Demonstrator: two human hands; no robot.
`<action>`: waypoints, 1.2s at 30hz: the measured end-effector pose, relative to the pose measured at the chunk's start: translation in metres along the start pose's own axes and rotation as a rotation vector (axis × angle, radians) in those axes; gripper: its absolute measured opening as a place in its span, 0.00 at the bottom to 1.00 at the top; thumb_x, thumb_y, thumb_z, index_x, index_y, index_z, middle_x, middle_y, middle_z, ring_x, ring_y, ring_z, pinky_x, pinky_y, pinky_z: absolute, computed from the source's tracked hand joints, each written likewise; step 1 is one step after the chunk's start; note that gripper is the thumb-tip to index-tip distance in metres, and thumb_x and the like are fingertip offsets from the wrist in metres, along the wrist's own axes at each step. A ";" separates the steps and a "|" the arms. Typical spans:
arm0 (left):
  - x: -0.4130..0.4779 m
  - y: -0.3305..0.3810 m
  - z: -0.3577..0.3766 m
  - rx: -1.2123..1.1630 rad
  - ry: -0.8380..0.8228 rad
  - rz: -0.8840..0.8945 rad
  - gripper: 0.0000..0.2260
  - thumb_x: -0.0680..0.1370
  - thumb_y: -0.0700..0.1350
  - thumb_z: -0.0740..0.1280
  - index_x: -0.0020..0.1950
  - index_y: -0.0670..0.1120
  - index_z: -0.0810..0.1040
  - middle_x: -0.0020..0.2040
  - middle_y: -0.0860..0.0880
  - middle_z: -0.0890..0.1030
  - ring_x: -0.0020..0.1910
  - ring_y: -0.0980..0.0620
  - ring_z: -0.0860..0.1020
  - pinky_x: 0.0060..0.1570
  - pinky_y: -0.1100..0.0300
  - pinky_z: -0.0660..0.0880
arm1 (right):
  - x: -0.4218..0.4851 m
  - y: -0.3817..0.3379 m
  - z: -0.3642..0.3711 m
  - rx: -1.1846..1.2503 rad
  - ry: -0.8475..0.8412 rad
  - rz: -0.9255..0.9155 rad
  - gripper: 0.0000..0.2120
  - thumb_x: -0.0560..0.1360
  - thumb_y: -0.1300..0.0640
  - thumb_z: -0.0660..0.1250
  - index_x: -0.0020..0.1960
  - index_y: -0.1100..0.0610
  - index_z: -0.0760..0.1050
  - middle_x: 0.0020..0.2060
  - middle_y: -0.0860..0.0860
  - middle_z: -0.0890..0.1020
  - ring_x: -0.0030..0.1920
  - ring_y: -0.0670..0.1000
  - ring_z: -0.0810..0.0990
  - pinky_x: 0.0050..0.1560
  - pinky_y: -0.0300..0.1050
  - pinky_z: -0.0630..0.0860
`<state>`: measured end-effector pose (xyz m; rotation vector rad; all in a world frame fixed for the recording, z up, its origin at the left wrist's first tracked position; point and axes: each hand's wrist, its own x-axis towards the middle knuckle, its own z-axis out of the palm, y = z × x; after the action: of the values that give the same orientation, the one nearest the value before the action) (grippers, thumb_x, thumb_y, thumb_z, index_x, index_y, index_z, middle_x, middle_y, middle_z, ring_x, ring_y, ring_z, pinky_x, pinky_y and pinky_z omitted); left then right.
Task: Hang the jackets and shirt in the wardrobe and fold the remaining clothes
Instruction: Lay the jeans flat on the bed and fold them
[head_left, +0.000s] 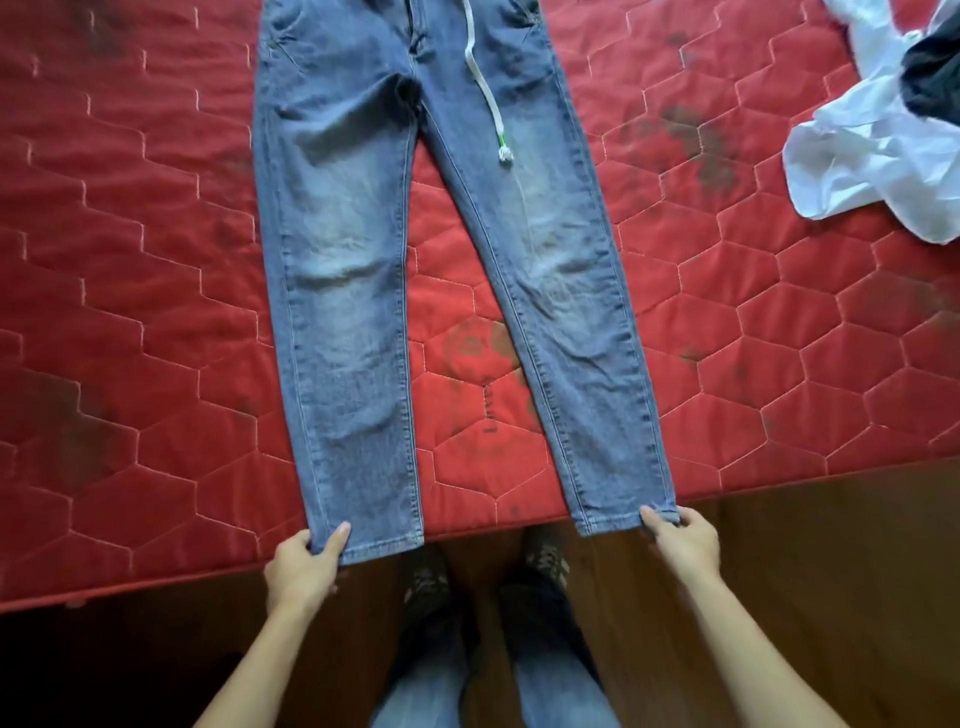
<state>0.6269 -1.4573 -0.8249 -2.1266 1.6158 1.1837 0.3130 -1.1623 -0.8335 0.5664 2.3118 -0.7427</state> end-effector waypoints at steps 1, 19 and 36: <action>0.001 -0.001 -0.001 0.020 -0.001 -0.009 0.19 0.71 0.63 0.73 0.42 0.47 0.81 0.34 0.48 0.85 0.30 0.48 0.84 0.40 0.48 0.83 | -0.001 0.001 0.001 -0.007 0.004 0.006 0.10 0.71 0.54 0.76 0.48 0.58 0.82 0.43 0.56 0.85 0.46 0.61 0.84 0.55 0.60 0.79; 0.013 0.102 -0.026 0.530 0.128 0.735 0.20 0.75 0.46 0.72 0.66 0.44 0.76 0.61 0.44 0.76 0.59 0.42 0.76 0.51 0.48 0.79 | -0.074 -0.127 0.079 -0.624 -0.163 -0.788 0.23 0.77 0.57 0.66 0.71 0.58 0.69 0.72 0.56 0.70 0.72 0.56 0.67 0.70 0.55 0.64; 0.207 0.417 -0.007 0.539 0.507 0.950 0.16 0.71 0.39 0.64 0.57 0.38 0.77 0.56 0.36 0.79 0.53 0.35 0.78 0.51 0.43 0.76 | 0.075 -0.448 0.193 -0.865 -0.152 -1.281 0.28 0.81 0.53 0.46 0.80 0.59 0.52 0.80 0.57 0.50 0.79 0.58 0.53 0.77 0.54 0.52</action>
<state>0.2767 -1.7626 -0.8474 -1.3477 2.9114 0.2216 0.0941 -1.6051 -0.8471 -1.3863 2.3375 -0.1598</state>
